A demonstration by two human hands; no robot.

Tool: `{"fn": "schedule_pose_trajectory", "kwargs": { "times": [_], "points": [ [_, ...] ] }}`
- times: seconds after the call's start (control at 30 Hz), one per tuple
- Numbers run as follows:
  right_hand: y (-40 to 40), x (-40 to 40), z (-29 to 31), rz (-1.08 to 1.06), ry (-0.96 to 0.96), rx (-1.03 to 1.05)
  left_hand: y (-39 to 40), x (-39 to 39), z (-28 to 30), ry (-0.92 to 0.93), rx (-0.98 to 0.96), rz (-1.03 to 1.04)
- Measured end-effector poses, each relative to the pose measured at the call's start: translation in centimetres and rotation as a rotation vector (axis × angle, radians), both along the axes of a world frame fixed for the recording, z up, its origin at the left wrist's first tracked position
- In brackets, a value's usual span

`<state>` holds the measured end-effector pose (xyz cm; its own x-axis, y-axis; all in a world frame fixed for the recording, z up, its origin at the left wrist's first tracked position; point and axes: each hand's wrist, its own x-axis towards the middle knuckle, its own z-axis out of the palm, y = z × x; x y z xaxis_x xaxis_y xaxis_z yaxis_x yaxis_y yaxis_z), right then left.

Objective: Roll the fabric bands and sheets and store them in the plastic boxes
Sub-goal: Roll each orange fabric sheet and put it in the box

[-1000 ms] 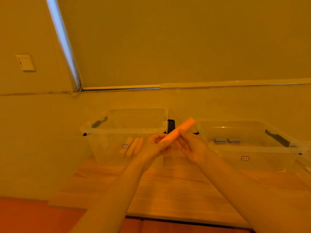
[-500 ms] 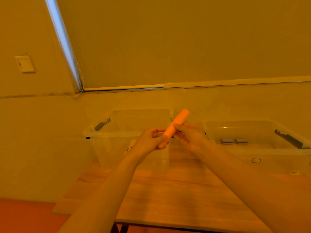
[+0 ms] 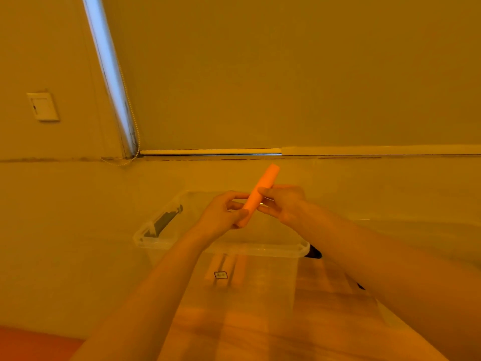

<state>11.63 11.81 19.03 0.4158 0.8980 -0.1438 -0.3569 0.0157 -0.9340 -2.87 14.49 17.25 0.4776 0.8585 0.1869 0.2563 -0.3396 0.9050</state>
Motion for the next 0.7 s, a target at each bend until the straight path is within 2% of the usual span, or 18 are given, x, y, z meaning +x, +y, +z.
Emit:
{"fn": "schedule_pose_trajectory", "kwargs": {
  "times": [0.13,0.5,0.7],
  "points": [
    [3.4,-0.7,-1.6,0.055,-0.031,-0.052,3.7,-1.4,-0.9,0.104,-0.032,-0.041],
    [7.0,-1.5,-5.6,0.112,0.015,-0.135,7.4,-2.1,-3.0,0.171,-0.076,-0.067],
    [6.5,-1.1,-6.0,0.211,-0.215,-0.353,8.1,-2.3,-3.4,0.323,-0.083,-0.025]
  ]
}}
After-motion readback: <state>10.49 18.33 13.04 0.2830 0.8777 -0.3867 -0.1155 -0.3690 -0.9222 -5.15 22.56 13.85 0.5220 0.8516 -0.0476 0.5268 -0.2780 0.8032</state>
